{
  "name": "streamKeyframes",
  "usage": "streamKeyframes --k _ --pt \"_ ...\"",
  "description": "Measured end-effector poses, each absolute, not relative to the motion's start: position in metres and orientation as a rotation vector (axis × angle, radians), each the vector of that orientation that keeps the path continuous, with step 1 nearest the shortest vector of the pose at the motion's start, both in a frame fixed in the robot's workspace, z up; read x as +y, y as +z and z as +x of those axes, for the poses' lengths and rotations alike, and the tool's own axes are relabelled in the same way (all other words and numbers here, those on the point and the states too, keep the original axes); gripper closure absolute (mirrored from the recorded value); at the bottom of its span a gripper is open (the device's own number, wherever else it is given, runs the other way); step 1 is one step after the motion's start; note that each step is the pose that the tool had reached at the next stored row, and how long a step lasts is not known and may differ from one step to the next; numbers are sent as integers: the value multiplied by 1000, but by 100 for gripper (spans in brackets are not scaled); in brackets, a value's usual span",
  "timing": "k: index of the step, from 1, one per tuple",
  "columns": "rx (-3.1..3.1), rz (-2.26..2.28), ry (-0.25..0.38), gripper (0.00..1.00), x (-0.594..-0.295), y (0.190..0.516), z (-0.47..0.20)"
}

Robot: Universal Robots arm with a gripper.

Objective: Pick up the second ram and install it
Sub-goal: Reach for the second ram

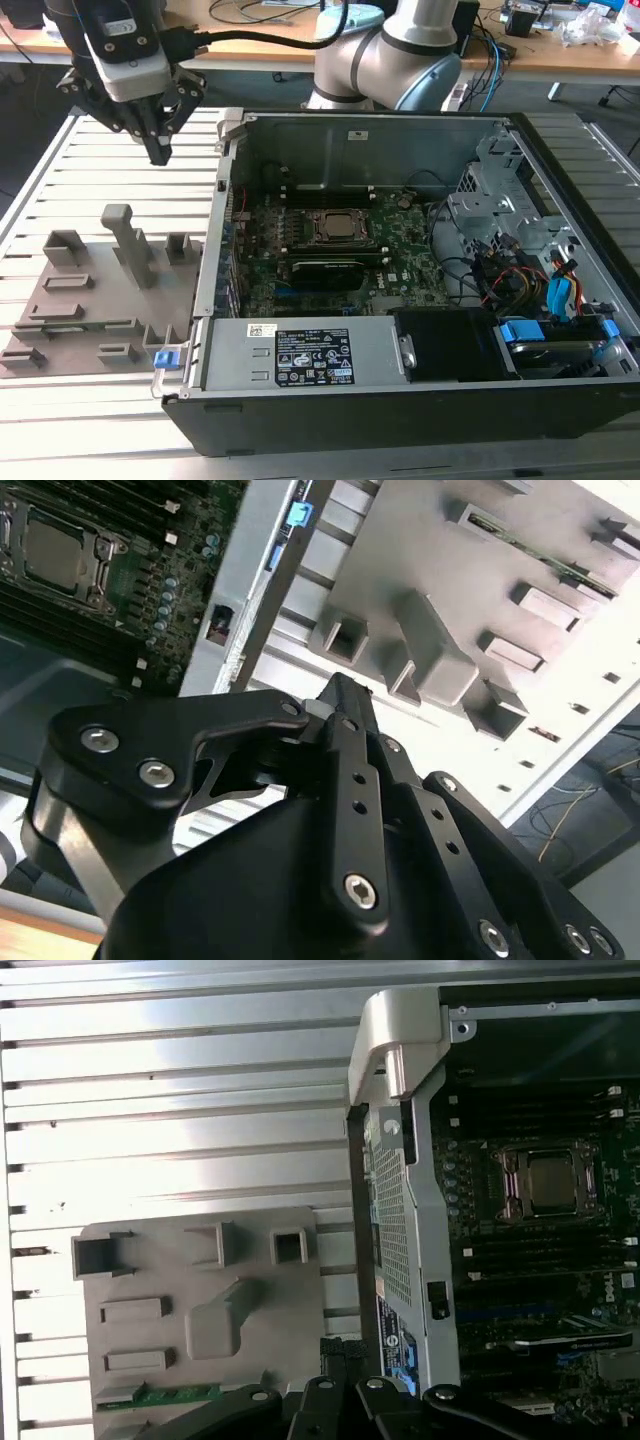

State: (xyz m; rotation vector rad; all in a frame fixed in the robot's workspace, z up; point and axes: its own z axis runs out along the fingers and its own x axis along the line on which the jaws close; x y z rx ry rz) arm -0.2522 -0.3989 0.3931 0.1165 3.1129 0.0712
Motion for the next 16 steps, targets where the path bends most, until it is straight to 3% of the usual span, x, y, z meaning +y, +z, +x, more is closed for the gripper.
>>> streamKeyframes --k 16 --pt "3112 117 71 89 -399 393 -301"
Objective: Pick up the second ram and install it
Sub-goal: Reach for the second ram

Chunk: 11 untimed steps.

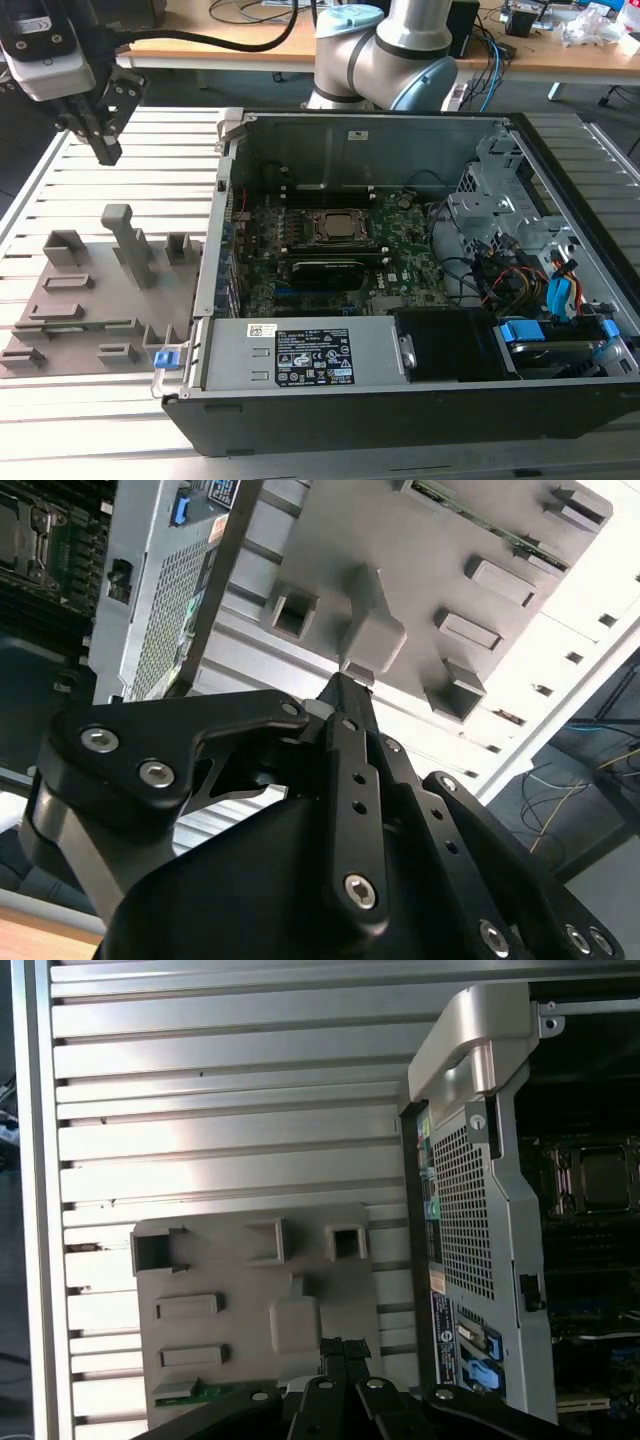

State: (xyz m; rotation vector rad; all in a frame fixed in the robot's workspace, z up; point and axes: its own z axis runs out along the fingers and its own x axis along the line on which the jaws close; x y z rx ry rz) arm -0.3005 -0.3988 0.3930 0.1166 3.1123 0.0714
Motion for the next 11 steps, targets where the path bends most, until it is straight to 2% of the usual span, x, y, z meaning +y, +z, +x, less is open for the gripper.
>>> streamKeyframes --k 11 --pt "3112 116 71 89 -399 393 -341"
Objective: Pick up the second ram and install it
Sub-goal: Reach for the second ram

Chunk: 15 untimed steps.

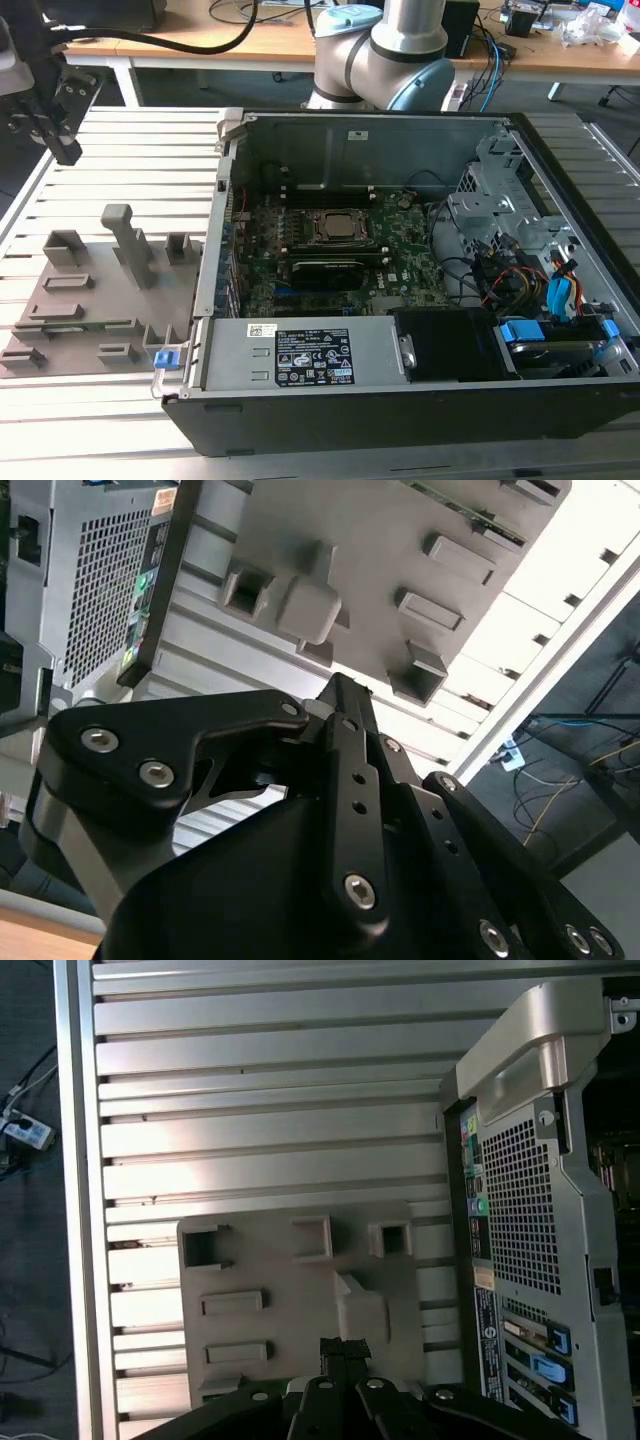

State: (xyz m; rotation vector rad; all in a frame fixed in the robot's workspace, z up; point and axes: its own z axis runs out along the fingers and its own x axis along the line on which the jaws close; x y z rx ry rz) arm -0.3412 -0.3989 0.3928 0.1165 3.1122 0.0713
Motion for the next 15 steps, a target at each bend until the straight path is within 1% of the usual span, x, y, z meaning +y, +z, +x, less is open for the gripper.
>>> streamKeyframes --k 15 --pt "3112 116 71 89 -399 392 -379"
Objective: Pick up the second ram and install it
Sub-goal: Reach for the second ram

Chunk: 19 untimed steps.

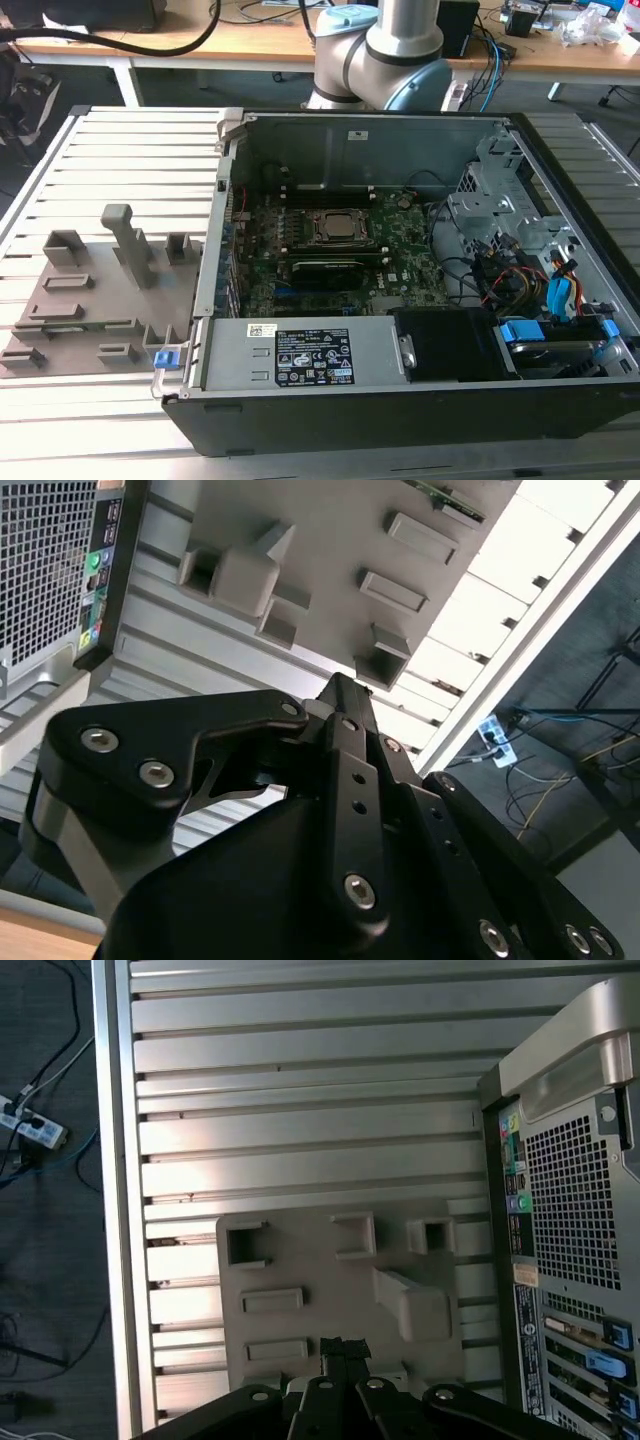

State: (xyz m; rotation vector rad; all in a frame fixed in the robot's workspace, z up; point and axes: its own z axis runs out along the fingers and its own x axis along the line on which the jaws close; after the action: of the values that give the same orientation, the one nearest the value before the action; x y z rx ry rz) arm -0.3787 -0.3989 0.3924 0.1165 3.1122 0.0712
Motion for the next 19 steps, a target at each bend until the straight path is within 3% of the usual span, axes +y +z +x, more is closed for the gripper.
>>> streamKeyframes --k 19 --pt "3112 117 71 89 -399 392 -422"
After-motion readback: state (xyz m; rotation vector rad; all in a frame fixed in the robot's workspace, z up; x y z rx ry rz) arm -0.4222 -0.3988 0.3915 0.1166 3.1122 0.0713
